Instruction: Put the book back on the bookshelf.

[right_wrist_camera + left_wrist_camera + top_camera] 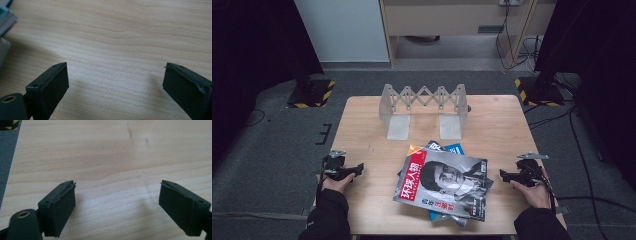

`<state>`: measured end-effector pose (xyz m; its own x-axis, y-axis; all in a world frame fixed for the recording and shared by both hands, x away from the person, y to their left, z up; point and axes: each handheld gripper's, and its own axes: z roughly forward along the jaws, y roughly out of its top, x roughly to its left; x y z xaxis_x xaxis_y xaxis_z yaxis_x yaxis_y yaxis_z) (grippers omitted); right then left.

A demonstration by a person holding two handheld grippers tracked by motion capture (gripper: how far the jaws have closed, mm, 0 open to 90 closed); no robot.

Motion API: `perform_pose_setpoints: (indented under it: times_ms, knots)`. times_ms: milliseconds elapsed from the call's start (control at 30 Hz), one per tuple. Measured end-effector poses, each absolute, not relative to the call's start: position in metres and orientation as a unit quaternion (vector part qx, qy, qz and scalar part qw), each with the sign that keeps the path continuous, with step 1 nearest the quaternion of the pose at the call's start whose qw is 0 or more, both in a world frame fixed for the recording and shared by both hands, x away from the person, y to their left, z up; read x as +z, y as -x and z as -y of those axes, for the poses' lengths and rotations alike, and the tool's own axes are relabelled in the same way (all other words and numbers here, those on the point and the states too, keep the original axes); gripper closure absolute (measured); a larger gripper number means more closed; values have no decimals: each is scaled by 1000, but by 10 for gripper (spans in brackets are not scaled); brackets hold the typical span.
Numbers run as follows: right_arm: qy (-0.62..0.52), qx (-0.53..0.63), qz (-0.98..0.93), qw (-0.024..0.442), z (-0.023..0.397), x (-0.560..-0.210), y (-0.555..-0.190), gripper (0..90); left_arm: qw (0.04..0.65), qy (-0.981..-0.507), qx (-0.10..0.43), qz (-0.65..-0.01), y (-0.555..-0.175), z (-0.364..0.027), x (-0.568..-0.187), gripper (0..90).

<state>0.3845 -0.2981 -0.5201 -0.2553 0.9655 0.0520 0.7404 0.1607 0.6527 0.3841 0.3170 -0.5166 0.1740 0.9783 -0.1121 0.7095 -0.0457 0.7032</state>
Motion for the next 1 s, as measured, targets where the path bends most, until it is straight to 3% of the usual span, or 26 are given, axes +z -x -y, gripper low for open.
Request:
perform_pose_setpoints:
  times_ms: [500, 1000]
  knots:
    - [-586, 347, -706, 196, 289, -491, -373, 87, 413, -684, 207, -564, -361, -293, -479, 154]
    - [-556, 386, -710, 194, 269, -470, -358, 91, 439, -707, 174, -526, -335, -260, -466, 187]
